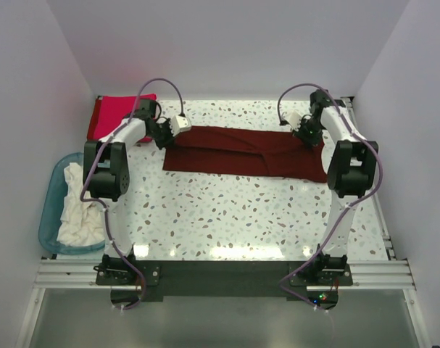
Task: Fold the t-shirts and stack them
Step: Fold the tshirt
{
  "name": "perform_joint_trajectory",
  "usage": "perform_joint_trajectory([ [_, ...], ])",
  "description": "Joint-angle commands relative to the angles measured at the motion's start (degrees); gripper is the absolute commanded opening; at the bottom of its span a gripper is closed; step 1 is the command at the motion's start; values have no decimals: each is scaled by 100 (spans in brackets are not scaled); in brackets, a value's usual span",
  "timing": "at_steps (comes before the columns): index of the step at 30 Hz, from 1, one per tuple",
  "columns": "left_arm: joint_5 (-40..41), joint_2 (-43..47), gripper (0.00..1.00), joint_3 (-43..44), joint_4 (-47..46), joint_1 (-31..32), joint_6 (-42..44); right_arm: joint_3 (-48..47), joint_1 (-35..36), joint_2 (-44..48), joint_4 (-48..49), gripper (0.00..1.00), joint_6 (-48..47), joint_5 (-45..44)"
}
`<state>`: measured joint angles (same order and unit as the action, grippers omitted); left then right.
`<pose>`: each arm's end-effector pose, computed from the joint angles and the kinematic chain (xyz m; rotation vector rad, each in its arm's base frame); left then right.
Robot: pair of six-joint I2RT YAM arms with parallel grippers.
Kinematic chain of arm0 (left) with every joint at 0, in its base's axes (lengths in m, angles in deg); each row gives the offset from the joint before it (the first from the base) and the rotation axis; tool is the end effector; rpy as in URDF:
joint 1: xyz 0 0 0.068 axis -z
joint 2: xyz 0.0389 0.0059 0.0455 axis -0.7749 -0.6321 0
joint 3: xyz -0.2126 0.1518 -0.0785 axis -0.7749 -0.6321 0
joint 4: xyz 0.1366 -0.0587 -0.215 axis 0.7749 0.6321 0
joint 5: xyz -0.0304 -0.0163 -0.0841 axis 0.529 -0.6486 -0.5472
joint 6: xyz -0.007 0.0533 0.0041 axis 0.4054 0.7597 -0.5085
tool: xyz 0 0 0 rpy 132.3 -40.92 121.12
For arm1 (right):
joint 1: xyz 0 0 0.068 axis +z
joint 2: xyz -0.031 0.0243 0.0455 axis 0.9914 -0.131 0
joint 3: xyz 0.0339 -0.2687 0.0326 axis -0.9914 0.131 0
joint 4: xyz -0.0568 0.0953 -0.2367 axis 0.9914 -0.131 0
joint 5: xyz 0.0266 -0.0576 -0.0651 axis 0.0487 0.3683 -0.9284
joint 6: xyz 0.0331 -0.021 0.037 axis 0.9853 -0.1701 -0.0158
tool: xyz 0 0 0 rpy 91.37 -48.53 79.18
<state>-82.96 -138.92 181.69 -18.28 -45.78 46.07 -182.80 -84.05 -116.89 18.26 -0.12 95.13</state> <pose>0.4468 -0.0573 0.1774 1.3956 2.0358 -0.3394 0.4493 -0.0076 0.2102 -1.4786 2.4196 -0.0554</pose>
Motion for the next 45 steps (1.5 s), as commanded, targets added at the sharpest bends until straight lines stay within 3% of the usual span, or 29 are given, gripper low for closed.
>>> perform_joint_trajectory([
  [1,119,156,0,-55,-179,-27,-121,-301,44,-108,186,0,88,-195],
  [5,189,156,1,-91,-328,-27,-199,-389,62,-223,221,0,132,-256],
  [7,329,139,13,-39,-451,-27,-480,-433,71,-249,213,3,193,-344],
  [8,373,139,20,14,-461,-36,-612,-538,62,-258,143,8,324,-353],
  [9,391,174,31,76,-426,-44,-874,-591,44,-249,108,20,395,-414],
  [13,112,682,44,-115,-399,-316,-1658,-1065,-306,-47,-434,47,992,-179],
  [16,58,1139,48,-546,-435,-326,-2167,-1452,-632,6,-1016,47,1485,112],
  [20,93,1308,54,-890,-110,-326,-2861,-945,-983,269,-1561,44,2082,569],
  [27,461,1282,59,-1418,-144,-335,-3486,295,-1055,498,-1177,42,2725,386],
  [33,655,1036,58,-1330,14,-343,-3566,656,-1116,384,-781,42,2901,131],
  [45,190,508,46,-759,234,-343,-3812,481,-1178,234,-806,40,3050,86],
])
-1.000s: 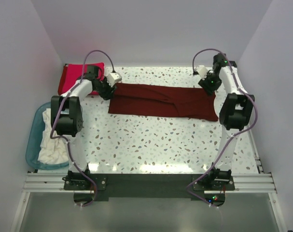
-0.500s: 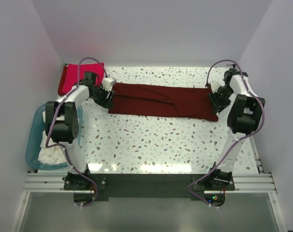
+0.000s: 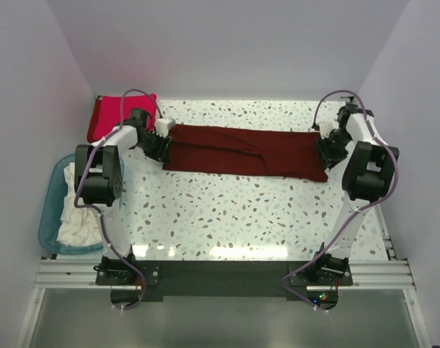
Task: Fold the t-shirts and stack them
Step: Fold the tshirt
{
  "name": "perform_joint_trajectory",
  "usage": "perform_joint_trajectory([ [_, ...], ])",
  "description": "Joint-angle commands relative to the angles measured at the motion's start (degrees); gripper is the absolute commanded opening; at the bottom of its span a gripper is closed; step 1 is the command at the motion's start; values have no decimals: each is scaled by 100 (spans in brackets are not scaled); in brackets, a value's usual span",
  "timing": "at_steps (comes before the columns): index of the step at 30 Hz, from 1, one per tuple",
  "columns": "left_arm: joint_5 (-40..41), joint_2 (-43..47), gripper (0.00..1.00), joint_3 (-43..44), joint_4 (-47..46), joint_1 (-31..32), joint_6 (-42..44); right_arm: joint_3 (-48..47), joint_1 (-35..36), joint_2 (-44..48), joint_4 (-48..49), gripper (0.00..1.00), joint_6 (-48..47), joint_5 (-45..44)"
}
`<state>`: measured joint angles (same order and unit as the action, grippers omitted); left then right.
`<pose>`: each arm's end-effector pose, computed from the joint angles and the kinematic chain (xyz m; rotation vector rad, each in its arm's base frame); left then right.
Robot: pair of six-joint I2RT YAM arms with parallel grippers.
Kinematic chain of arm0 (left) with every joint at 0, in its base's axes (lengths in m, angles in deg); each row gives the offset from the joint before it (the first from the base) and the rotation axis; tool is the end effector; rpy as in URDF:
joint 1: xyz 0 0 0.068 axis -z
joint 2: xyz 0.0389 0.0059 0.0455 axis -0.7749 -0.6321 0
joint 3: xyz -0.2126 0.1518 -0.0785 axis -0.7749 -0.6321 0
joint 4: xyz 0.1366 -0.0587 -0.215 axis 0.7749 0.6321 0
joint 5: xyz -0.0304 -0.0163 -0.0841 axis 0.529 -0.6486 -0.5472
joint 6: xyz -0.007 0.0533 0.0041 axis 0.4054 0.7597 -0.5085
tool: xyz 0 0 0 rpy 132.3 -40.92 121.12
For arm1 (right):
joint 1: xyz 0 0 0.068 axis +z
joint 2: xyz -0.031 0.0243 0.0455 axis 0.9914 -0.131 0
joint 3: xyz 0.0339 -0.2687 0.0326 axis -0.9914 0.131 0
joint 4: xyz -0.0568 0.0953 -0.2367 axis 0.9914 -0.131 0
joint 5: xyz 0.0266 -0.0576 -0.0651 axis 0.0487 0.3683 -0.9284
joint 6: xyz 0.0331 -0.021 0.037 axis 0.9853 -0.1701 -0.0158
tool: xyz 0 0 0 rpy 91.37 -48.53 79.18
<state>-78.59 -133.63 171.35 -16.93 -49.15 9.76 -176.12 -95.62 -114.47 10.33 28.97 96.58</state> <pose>0.4111 -0.0274 0.1620 0.6091 2.5877 -0.5259 0.4055 -0.0890 0.1937 -0.5602 2.9601 0.1775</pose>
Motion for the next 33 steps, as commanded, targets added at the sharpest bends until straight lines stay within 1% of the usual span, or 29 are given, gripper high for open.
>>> perform_joint_trajectory([
  [1,-291,-12,45,284,89,-7,-182,-214,-39,-17,-57,40,150,-49],
  [4,-362,32,45,284,72,-7,-191,-267,-30,-43,-75,40,150,-49],
  [7,-458,-3,41,310,124,-7,-199,-293,-65,-70,-110,41,159,-32],
  [9,-476,-21,36,302,116,-7,-199,-355,-83,-105,-127,41,176,4],
  [11,-468,-47,35,301,133,-7,-191,-398,-92,-131,-171,41,185,12],
  [13,-302,-47,39,275,107,-7,-217,-425,-118,-149,-198,41,185,12],
  [14,-257,-39,43,266,107,-7,-226,-425,-127,-149,-206,41,185,12],
  [17,-64,-21,45,231,98,-7,-270,-451,-144,-158,-224,42,176,21],
  [22,-19,-30,45,196,124,-7,-279,-390,-144,-184,-242,43,176,12],
  [30,-98,-135,41,249,265,-7,-340,-399,-144,-237,-242,44,203,-31],
  [33,-107,-153,41,249,265,-7,-322,-443,-144,-289,-268,45,211,-40],
])
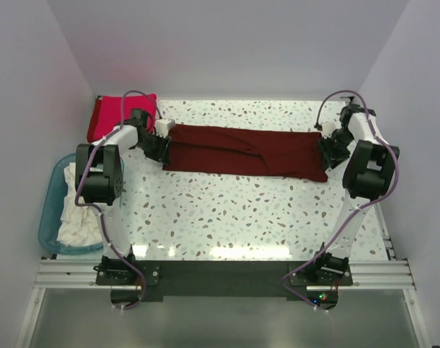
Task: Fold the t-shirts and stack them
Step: Fold the tshirt
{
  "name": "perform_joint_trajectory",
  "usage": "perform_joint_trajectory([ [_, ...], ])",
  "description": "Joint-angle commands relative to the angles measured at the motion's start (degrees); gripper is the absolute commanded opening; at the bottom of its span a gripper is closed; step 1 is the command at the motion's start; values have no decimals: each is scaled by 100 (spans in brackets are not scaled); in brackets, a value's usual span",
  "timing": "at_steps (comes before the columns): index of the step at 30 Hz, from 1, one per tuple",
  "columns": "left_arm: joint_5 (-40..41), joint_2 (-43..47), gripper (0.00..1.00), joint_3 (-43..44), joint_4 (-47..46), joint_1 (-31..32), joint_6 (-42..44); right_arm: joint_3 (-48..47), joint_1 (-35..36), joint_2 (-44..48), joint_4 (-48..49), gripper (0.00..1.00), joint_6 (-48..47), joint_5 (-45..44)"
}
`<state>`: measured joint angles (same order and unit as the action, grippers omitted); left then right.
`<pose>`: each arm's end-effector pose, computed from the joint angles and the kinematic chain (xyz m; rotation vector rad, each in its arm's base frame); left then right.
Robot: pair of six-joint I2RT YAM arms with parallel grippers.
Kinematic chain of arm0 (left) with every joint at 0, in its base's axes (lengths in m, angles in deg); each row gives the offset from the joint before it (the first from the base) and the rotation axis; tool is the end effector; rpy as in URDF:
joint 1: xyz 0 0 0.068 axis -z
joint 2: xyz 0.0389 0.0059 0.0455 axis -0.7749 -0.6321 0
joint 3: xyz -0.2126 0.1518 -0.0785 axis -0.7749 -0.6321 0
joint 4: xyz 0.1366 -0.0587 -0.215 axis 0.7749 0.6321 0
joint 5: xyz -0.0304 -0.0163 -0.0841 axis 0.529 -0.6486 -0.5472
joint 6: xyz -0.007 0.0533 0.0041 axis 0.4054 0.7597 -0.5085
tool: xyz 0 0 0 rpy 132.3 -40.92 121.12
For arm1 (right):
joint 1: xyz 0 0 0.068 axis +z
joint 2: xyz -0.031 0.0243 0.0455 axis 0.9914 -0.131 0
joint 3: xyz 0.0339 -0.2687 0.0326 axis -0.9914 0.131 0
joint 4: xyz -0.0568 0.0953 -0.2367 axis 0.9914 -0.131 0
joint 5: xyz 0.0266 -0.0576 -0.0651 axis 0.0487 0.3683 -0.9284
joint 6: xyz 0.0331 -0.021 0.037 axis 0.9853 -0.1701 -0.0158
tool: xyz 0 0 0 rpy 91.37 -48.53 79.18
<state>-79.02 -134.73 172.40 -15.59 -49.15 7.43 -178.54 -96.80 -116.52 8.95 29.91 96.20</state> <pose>0.4131 -0.0277 0.1587 0.5558 2.6250 -0.5581 0.4096 -0.0991 0.1901 -0.5061 2.9885 0.1797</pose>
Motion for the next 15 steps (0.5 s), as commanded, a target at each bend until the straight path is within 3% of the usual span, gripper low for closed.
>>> perform_joint_trajectory([
  [1,-72,-17,40,144,123,-7,-89,-218,-26,-84,-139,45,117,6],
  [4,-98,18,36,144,97,-7,-80,-261,-35,-102,-157,45,117,49],
  [8,-134,202,20,109,-35,-7,-71,-288,-26,-93,-201,43,91,93],
  [15,-107,255,19,144,-18,-7,-36,-323,-35,-58,-166,41,82,173],
])
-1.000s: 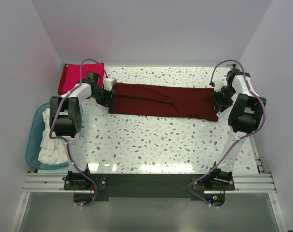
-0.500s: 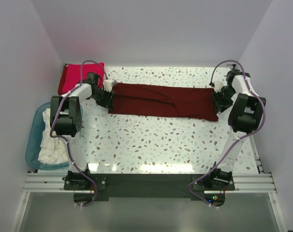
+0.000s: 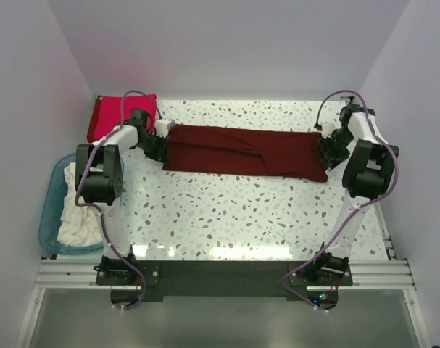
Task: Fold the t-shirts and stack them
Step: Fold the tshirt
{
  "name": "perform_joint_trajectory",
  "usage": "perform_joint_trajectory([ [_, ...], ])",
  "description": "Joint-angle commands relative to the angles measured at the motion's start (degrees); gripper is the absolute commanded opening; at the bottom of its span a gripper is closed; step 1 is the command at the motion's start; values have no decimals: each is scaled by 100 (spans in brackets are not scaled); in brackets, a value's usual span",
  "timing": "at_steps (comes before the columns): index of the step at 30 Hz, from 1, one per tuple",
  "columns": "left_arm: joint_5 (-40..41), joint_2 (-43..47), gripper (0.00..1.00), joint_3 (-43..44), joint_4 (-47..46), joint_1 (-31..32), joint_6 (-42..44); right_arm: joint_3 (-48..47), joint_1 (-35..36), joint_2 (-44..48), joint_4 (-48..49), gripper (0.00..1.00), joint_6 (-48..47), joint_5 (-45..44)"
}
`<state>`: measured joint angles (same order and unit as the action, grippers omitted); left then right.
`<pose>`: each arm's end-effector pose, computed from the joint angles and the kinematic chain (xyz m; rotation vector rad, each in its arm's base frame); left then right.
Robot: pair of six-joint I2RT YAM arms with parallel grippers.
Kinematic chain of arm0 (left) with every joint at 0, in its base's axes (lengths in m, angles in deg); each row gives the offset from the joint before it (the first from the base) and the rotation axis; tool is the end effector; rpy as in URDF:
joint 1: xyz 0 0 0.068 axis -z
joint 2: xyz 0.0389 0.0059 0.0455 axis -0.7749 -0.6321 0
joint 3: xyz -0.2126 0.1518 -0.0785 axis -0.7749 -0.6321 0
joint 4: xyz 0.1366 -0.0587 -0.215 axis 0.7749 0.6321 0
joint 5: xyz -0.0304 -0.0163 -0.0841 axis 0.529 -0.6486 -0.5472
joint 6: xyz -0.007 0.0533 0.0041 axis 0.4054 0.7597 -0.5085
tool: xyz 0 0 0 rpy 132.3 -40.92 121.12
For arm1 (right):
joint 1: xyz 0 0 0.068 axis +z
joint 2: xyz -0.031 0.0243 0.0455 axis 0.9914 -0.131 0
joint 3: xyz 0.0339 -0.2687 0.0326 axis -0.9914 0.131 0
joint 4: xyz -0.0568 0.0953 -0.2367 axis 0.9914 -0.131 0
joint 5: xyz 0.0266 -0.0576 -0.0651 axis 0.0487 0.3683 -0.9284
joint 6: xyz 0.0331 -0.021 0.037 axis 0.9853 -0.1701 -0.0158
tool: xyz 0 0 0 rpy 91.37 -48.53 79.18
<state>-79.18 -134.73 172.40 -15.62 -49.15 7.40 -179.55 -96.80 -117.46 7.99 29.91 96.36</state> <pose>0.4131 -0.0278 0.1588 0.5557 2.6235 -0.5618 0.4115 -0.0994 0.1879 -0.5065 3.0009 0.1939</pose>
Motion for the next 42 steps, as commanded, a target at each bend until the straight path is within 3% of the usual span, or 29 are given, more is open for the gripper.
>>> perform_joint_trajectory([
  [1,-92,247,19,144,-15,-7,-25,-257,-35,28,-69,41,91,166],
  [21,-74,308,24,223,2,-7,-16,-662,26,-526,-228,40,302,483],
  [24,-118,299,20,232,11,-7,-25,-688,18,-544,-271,31,258,544],
  [25,-118,308,16,240,11,-7,-16,-697,18,-544,-280,20,249,570],
  [28,-119,326,9,240,11,-7,-25,-706,26,-509,-333,0,197,597],
  [33,-92,387,0,223,64,-7,2,-715,18,-412,-342,0,126,562],
  [41,-66,475,0,135,37,-7,2,-767,9,-324,-377,0,82,544],
  [42,-92,475,0,135,37,-7,-7,-837,9,-350,-473,12,82,596],
])
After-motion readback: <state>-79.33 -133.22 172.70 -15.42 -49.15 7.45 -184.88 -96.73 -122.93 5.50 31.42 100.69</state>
